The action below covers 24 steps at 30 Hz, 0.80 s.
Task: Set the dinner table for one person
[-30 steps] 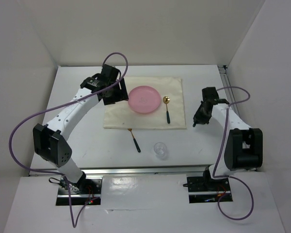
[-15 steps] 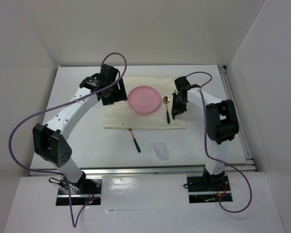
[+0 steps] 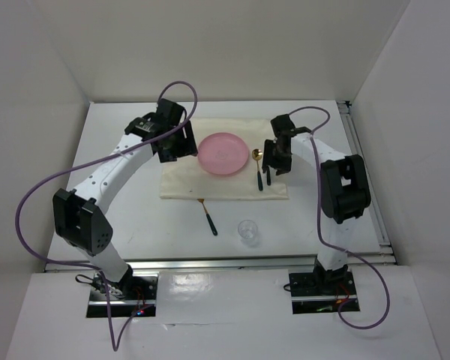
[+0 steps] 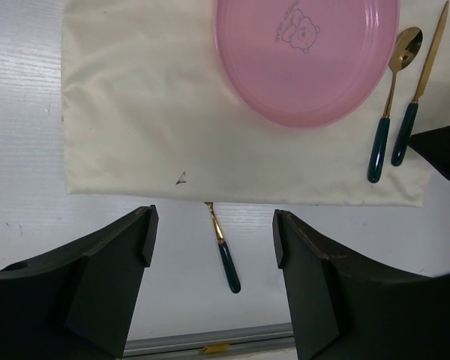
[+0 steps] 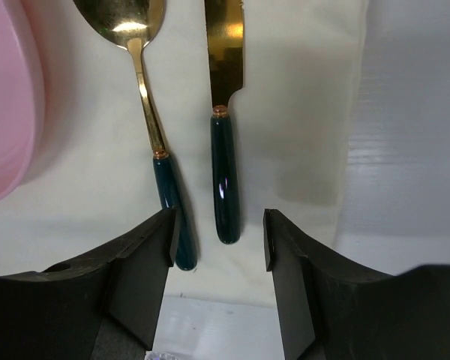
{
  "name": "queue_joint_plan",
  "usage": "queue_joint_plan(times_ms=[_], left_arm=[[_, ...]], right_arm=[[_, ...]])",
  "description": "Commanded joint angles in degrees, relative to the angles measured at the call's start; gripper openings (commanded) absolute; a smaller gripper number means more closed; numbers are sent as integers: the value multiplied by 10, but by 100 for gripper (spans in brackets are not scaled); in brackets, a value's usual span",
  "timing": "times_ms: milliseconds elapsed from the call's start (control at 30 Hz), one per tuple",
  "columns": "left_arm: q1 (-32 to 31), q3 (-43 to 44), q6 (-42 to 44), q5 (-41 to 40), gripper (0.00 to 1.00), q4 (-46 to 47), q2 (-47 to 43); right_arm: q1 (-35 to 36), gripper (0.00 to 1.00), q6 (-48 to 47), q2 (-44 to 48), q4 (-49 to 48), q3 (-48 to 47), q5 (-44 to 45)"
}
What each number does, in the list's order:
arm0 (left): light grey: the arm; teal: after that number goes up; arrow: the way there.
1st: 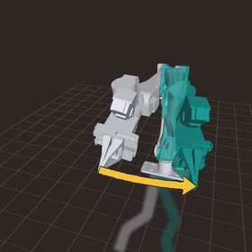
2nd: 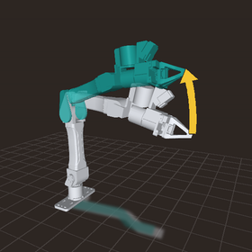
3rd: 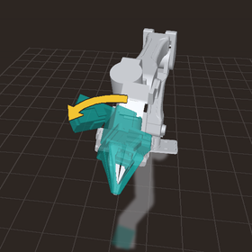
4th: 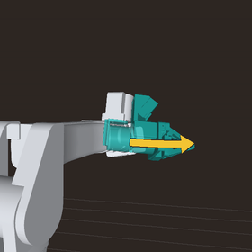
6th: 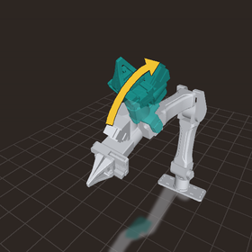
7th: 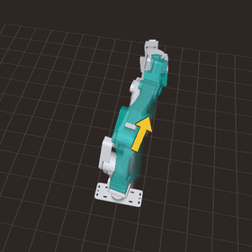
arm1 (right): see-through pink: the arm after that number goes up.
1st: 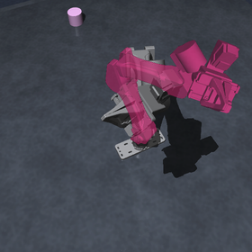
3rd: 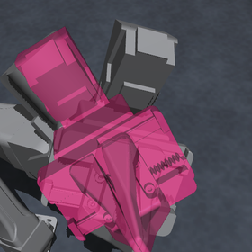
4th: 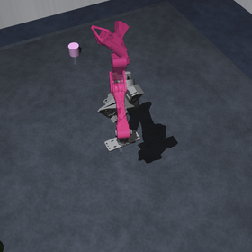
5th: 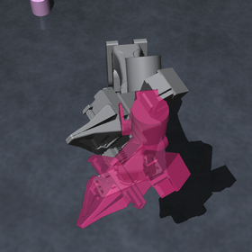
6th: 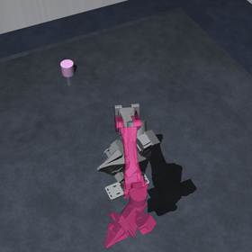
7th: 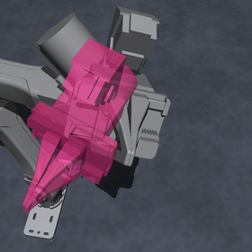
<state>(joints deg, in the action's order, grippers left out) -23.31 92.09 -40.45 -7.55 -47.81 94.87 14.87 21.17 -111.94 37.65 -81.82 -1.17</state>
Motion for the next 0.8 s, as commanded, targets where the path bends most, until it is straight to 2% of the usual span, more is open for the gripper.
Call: queue_joint_plan(times_ms=[0,67,133,167,300,400,533,567,767], left_arm=[[4,25,12,6,80,-1,7],[4,30,12,6,80,-1,7],[4,30,12,-1,80,-1,1],[4,35,12,-6,80,-1,1],[9,42,18,-11,80,-6,1],[14,55,23,-17,80,-6,1],[14,56,23,-17,80,-6,1],[14,49,23,-17,80,-6,1],[14,36,23,-11,80,-6,-9]], right_arm=[[4,60,2,100,25,-22,27],[4,60,2,166,25,5,15],[21,60,13,215,20,72,-17],[32,66,19,261,20,124,-24],[109,74,69,360,14,244,-49],[164,74,120,418,14,292,-63],[207,74,145,453,9,347,-73],[220,71,150,453,8,354,-85],[251,66,150,428,-10,366,-74]])
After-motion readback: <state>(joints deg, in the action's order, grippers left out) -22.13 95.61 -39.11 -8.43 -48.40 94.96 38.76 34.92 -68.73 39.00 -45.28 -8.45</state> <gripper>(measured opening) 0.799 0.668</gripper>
